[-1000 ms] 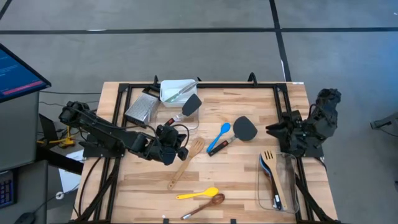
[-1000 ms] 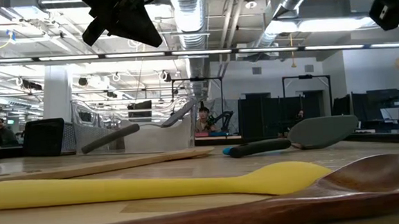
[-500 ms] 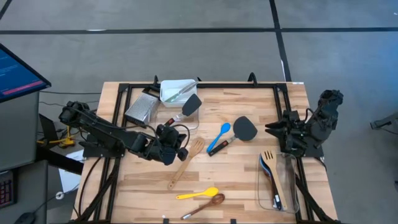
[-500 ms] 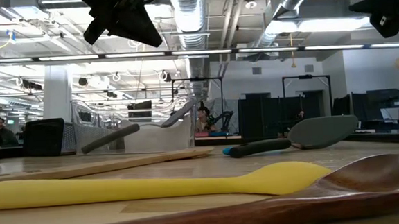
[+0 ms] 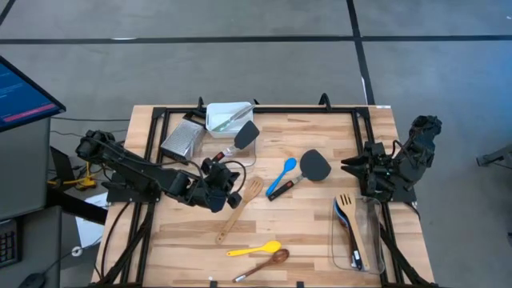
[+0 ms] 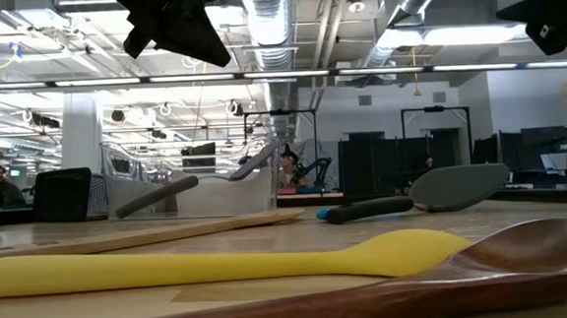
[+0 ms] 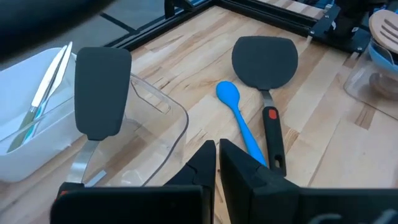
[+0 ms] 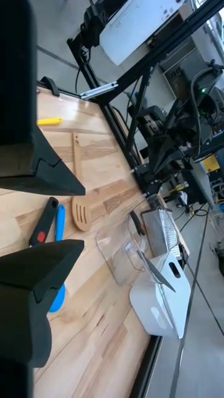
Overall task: Pick & Place Kitchen Items
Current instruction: Put the solid turner spatula into the top transparent bin
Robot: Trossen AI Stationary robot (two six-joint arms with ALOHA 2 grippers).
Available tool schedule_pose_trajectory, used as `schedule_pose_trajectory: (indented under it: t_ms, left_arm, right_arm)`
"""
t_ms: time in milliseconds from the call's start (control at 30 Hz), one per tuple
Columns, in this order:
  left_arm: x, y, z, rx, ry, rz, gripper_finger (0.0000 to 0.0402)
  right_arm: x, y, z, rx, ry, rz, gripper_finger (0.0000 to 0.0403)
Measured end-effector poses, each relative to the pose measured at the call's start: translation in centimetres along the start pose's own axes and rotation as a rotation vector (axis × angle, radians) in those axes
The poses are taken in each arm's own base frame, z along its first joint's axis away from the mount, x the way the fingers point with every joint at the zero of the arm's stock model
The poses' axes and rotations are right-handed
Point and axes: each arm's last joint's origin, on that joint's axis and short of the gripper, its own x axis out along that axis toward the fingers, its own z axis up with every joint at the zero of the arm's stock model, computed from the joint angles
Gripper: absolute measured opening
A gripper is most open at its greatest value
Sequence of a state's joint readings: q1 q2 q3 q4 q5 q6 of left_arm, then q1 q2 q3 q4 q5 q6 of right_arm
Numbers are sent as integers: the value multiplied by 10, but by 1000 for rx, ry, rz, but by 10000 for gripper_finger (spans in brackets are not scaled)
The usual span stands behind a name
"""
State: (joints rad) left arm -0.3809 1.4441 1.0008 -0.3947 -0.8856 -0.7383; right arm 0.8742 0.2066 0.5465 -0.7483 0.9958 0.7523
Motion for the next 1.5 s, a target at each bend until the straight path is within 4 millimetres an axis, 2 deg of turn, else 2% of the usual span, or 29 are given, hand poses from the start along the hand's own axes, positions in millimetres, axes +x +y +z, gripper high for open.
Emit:
schedule_pose_trajectory:
  t_ms: [267,500,933,1500]
  left_arm:
    - [0,0,0,7,-1,1,8]
    - [6,4,4,141,-5,26,8]
    - [27,21,16,85,-7,110,8]
    - [67,69,39,-26,-1,310,8]
  right_arm:
    - [0,0,0,-5,1,-1,118]
    - [0,-4,-4,-59,27,-24,118]
    - [0,-5,-5,-76,37,-31,118]
    - [0,-9,-8,-122,57,-52,118]
